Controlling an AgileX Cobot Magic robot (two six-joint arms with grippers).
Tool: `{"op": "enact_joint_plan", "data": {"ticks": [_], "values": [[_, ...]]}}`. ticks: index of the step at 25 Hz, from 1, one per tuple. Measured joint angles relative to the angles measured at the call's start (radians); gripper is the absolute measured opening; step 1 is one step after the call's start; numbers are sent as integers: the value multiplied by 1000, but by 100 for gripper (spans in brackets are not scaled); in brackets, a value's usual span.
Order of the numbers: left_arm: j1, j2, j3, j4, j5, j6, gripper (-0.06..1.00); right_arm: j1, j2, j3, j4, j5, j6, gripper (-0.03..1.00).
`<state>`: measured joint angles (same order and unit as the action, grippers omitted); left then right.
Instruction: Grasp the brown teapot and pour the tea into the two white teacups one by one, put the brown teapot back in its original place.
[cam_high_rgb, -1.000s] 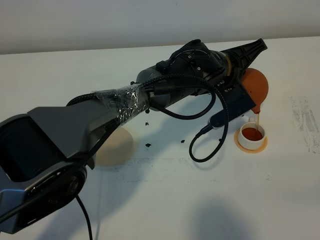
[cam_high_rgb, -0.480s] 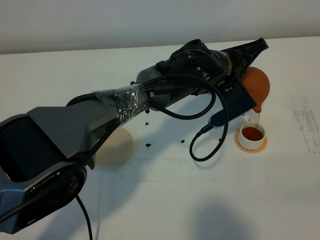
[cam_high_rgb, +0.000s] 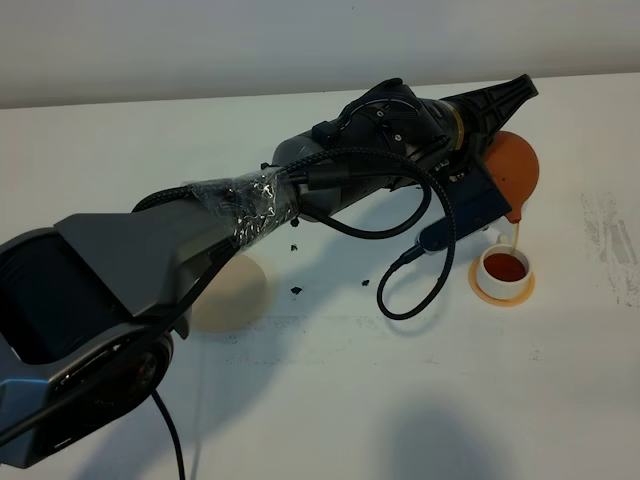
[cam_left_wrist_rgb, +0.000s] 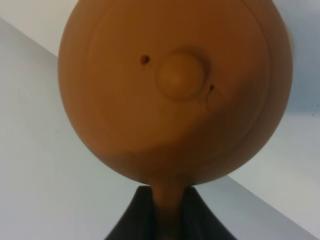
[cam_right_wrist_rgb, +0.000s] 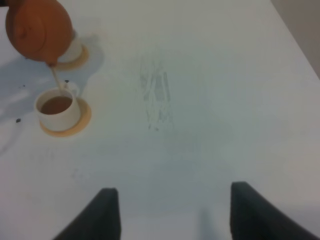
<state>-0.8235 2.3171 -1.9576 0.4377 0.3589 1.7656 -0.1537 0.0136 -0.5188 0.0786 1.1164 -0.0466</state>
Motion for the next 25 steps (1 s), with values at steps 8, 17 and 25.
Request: {"op": "enact_joint_plan", "data": {"ticks": [8,17,25], "values": [[-1,0,0,4,0,17,9,0,0,0,0,0,0,47],[-1,0,0,2,-2,22,9,0,0,0,0,0,0,47],[-1,0,0,-37,79,16,9,0,0,0,0,0,0,47]]}}
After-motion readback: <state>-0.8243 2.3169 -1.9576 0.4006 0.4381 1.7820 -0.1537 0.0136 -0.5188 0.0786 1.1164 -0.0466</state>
